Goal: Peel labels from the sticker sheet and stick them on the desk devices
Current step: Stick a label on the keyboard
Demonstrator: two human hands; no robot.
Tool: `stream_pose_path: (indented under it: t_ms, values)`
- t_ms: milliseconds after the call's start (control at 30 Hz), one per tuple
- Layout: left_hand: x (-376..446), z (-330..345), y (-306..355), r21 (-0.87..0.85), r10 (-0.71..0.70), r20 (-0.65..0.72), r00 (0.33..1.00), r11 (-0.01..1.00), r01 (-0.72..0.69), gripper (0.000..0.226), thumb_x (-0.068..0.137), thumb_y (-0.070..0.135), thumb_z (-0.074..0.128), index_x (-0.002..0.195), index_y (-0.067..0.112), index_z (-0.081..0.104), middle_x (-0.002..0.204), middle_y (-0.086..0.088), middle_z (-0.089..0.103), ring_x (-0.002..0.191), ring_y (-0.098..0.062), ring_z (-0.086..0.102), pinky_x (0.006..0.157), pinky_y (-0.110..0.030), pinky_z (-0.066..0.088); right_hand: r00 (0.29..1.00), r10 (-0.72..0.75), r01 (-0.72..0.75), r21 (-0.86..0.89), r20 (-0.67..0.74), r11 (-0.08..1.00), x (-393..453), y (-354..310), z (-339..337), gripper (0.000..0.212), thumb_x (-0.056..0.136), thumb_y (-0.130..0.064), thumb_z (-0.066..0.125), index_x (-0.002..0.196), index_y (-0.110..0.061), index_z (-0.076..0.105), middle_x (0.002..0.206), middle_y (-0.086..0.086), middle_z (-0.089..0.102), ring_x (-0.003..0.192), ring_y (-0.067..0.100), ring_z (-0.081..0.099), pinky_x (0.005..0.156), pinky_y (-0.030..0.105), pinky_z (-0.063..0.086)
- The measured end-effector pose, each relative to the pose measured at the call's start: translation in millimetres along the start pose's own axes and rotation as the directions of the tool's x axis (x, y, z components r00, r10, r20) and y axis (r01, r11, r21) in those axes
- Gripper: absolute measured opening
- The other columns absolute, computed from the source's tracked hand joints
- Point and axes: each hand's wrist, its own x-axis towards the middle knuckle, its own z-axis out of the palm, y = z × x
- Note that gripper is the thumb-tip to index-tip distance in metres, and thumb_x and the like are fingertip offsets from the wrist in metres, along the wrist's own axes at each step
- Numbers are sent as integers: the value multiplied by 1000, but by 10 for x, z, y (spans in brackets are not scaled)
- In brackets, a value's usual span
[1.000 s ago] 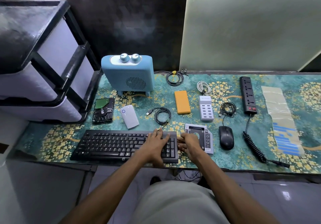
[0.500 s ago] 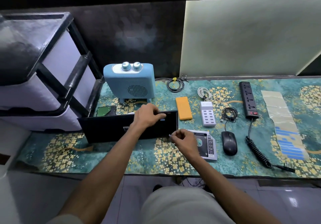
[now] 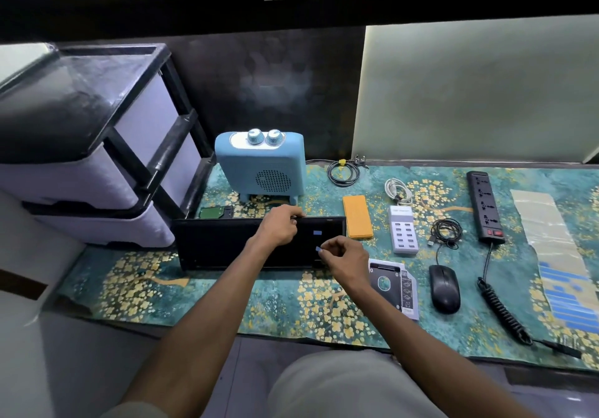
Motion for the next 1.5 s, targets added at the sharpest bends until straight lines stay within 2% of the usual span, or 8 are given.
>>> stream_pose_path:
  t_ms: [333, 567, 767, 967, 1100, 1233, 1333, 1500]
  values:
    - [-340, 237, -34, -98, 11, -265, 964, 994, -39, 35, 90, 6, 64, 116, 24, 78, 111, -2, 75, 110, -26, 63, 103, -39, 47, 943, -251, 269, 60, -219, 961, -96, -292, -29, 9, 80, -8, 74, 79, -16, 69, 67, -6, 68, 59, 2, 59, 57, 14, 45]
    - [-661, 228, -52, -166, -45, -224, 974, 986, 8, 34, 79, 13, 77, 107, 32, 80, 112, 5, 76, 108, -19, 64, 104, -44, 46, 880, -421, 438, 33, -219, 898, -17, -636, 101, 7, 84, -11, 72, 85, -17, 69, 75, -5, 70, 67, 11, 65, 62, 26, 53]
    - [-934, 293, -28, -68, -151, -39, 988, 987, 148, 29, 68, 13, 83, 87, 32, 74, 83, 8, 71, 90, -19, 71, 72, -26, 46, 972, -234, 232, 78, 13, 969, 9, -488, 309, 5, 82, -13, 75, 83, -17, 73, 75, -6, 73, 72, 10, 70, 74, 38, 61]
    - [-1162, 765, -227, 218, -100, 157, 983, 974, 64, 70, 65, 11, 78, 126, 31, 51, 122, -1, 44, 116, -23, 41, 96, -39, 33, 991, -6, 0, 45, 133, 999, -6, -196, 363, 5, 78, -21, 78, 78, -21, 72, 74, -2, 74, 75, 19, 72, 76, 48, 62]
    - [-1183, 1030, -336, 300, -73, 189, 979, 954, 13, 58, 65, 12, 77, 111, 34, 50, 122, -1, 38, 117, -26, 40, 93, -38, 29, 987, 54, -59, 29, 148, 998, -57, -97, 360, 5, 80, -18, 77, 80, -20, 74, 75, 2, 74, 76, 22, 73, 76, 46, 63]
    - [-1078, 1008, -515, 137, -58, 216, 975, 990, 29, 47, 62, 15, 78, 101, 34, 60, 113, 2, 47, 109, -21, 46, 85, -35, 31, 976, 51, -58, 26, 212, 998, -96, -32, 411, 7, 77, -20, 81, 79, -19, 75, 70, 1, 74, 68, 15, 70, 73, 42, 62]
    - [-926, 920, -672, -273, -220, -34, 975, 940, 203, 35, 65, 16, 79, 95, 24, 64, 107, -4, 59, 101, -25, 61, 78, -31, 46, 972, 60, -70, 36, 225, 997, -108, -33, 457, 6, 80, -15, 80, 83, -14, 75, 73, 8, 74, 66, 17, 68, 69, 41, 61]
    - [-511, 679, -885, -499, -622, -161, 766, 721, 480, 52, 85, 23, 76, 124, 10, 45, 133, -16, 49, 119, -33, 51, 82, -36, 44, 970, 74, -94, 74, 232, 993, -129, -76, 461, 10, 85, -11, 79, 92, -6, 74, 77, 14, 74, 65, 17, 70, 67, 37, 63]
